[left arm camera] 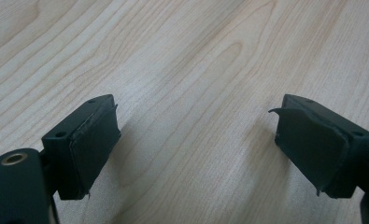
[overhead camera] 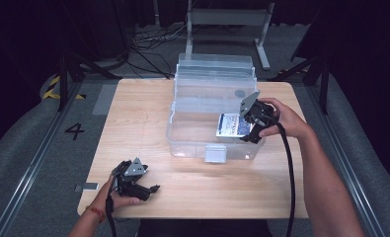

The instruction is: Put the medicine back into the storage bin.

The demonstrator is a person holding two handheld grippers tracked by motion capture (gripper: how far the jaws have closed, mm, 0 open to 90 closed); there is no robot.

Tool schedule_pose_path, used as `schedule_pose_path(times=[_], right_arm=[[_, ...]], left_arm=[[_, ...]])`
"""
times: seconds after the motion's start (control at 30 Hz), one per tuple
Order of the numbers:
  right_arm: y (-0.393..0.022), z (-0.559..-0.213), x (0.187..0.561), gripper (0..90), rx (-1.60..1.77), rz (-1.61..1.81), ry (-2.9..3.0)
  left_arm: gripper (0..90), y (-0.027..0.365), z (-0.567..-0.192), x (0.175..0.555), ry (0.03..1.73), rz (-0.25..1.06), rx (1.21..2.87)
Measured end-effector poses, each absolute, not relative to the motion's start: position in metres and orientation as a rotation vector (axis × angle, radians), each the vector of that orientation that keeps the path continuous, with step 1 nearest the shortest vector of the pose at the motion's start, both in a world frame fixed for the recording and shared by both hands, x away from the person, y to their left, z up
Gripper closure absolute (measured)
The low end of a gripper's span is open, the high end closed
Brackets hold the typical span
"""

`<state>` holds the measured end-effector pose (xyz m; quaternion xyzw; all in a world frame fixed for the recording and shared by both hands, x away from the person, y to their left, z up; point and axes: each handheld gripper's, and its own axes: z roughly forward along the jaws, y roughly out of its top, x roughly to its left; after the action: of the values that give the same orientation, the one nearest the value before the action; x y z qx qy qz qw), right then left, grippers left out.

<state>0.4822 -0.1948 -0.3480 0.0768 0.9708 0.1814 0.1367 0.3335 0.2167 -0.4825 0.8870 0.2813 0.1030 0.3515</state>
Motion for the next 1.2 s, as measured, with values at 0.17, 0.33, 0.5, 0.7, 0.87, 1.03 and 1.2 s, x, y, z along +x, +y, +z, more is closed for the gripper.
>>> schedule_pose_path(times=[0.17,0.33,0.5,0.7,0.87,1.03,1.2], right_arm=[[-0.196,-0.359,0.488,4.6,0.240,0.498,2.825],[-0.197,-0.368,0.492,4.5,0.265,0.541,2.833],[-0.199,-0.376,0.494,4.3,0.272,0.520,2.846],[-0.206,-0.373,0.492,4.4,0.291,0.580,2.806],[-0.207,-0.371,0.490,4.7,0.310,0.655,2.768],[-0.208,-0.363,0.485,14.2,0.326,0.821,2.666],[-0.207,-0.363,0.484,17.0,0.325,0.779,2.692]], left_arm=[[13.5,0.217,-0.483,0.333,0.729,0.266,2.295],[13.5,0.217,-0.483,0.333,0.733,0.266,2.293],[13.5,0.217,-0.483,0.333,0.734,0.266,2.293],[13.5,0.217,-0.483,0.333,0.734,0.266,2.293],[13.5,0.217,-0.483,0.333,0.734,0.266,2.293],[13.5,0.217,-0.483,0.333,0.733,0.266,2.294],[13.5,0.217,-0.482,0.333,0.732,0.267,2.297]])
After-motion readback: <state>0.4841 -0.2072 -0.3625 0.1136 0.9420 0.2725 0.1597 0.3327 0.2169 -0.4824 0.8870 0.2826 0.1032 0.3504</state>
